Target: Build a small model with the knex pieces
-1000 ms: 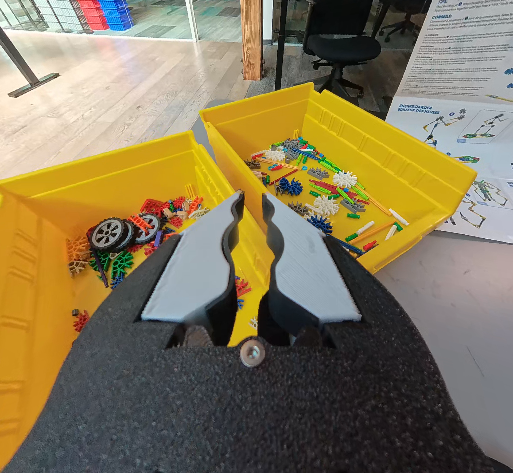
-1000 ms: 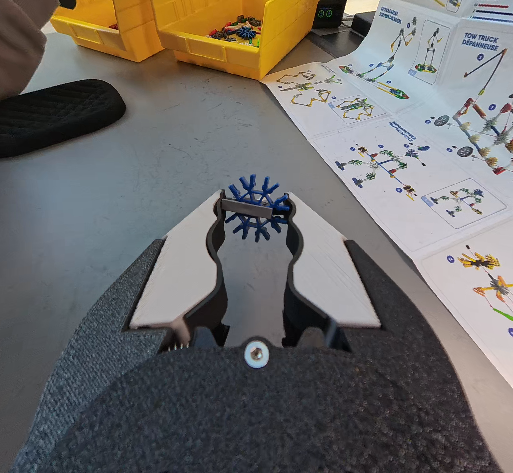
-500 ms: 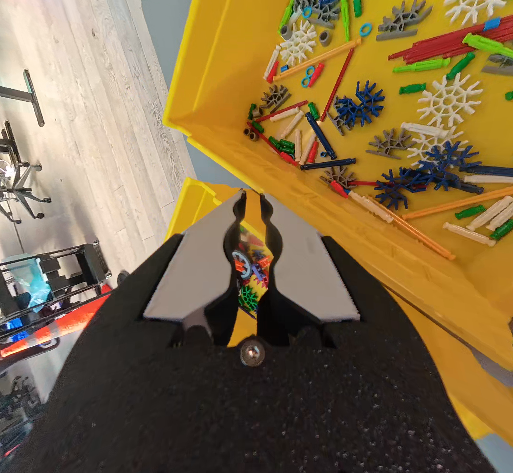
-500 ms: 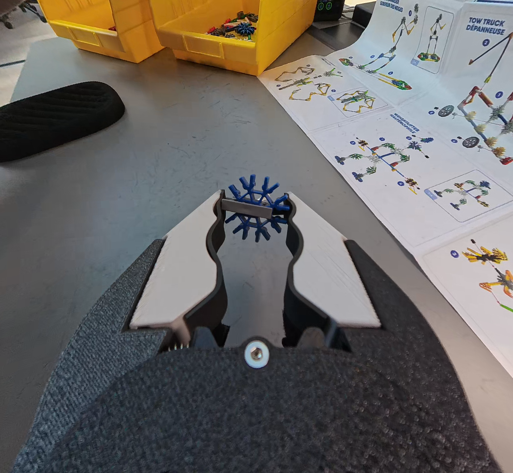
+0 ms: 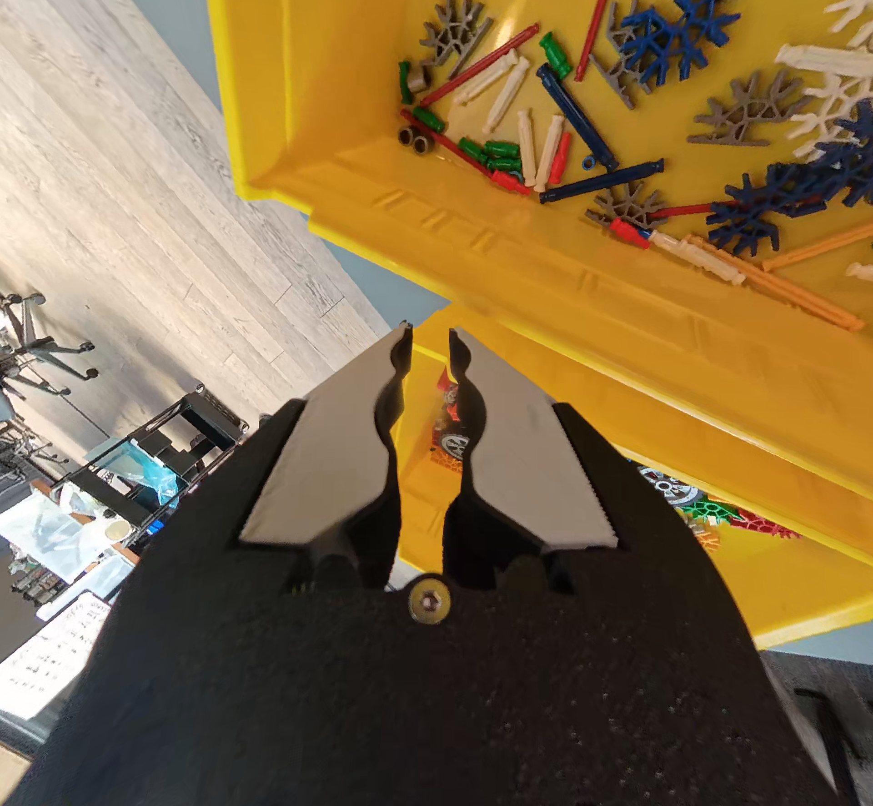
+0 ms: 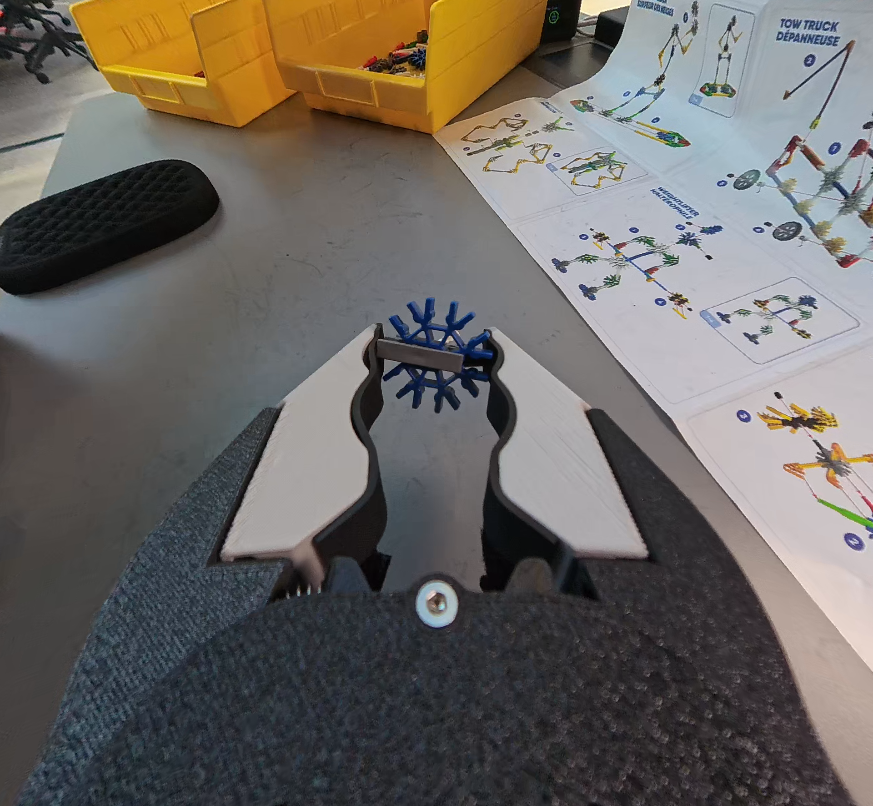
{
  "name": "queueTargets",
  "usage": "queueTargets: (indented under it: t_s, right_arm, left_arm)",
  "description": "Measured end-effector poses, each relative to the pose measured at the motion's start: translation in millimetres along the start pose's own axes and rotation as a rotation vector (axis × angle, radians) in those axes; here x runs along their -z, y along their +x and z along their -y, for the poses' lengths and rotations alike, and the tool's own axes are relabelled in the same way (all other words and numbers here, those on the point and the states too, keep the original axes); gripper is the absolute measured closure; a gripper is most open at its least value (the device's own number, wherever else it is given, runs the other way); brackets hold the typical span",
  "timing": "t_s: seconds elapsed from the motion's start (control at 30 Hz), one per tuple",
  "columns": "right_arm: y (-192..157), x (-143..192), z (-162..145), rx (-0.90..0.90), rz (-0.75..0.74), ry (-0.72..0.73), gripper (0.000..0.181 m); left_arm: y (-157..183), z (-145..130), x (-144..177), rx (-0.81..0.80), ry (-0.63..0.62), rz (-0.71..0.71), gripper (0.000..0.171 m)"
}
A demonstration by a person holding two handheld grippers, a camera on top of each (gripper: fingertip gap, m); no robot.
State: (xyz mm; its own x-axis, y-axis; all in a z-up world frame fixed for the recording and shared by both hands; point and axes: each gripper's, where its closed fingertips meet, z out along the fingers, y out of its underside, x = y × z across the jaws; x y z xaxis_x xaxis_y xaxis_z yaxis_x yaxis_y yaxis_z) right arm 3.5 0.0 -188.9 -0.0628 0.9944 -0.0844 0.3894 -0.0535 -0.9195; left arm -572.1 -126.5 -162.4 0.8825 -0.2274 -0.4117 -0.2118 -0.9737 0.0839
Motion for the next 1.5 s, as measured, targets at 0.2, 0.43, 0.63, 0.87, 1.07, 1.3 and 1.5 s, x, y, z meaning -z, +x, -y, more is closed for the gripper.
queueTargets:
  t_s: [0.2,0.43,0.63,0.87,1.07,1.3,1.5]
  right_arm:
    - [6,1,1,-0.045,0.003,0.009,0.141]
    - [9,1,0,-0.081,0.016,0.011,0.141]
    - [9,1,0,-0.086,0.016,0.009,0.141]
    - [11,0,-1,-0.108,0.023,0.003,0.141]
    - [15,1,0,-0.148,0.034,0.017,0.141]
    - [20,3,1,-0.204,0.050,0.034,0.141]
    - [24,3,0,-0.234,0.053,0.037,0.141]
  left_arm:
    - [11,9,-9,-0.056,0.035,-0.121,0.155]
    - [34,31,2,0.046,0.157,-0.319,0.105]
    - [27,23,-12,0.029,0.053,-0.302,0.109]
    - [17,21,-46,0.011,-0.125,-0.310,0.116]
    - [15,16,-65,0.082,-0.159,-0.407,0.118]
    - [15,14,-72,0.263,-0.079,-0.539,0.115]
    - [14,-1,-76,0.472,-0.108,-0.648,0.111]
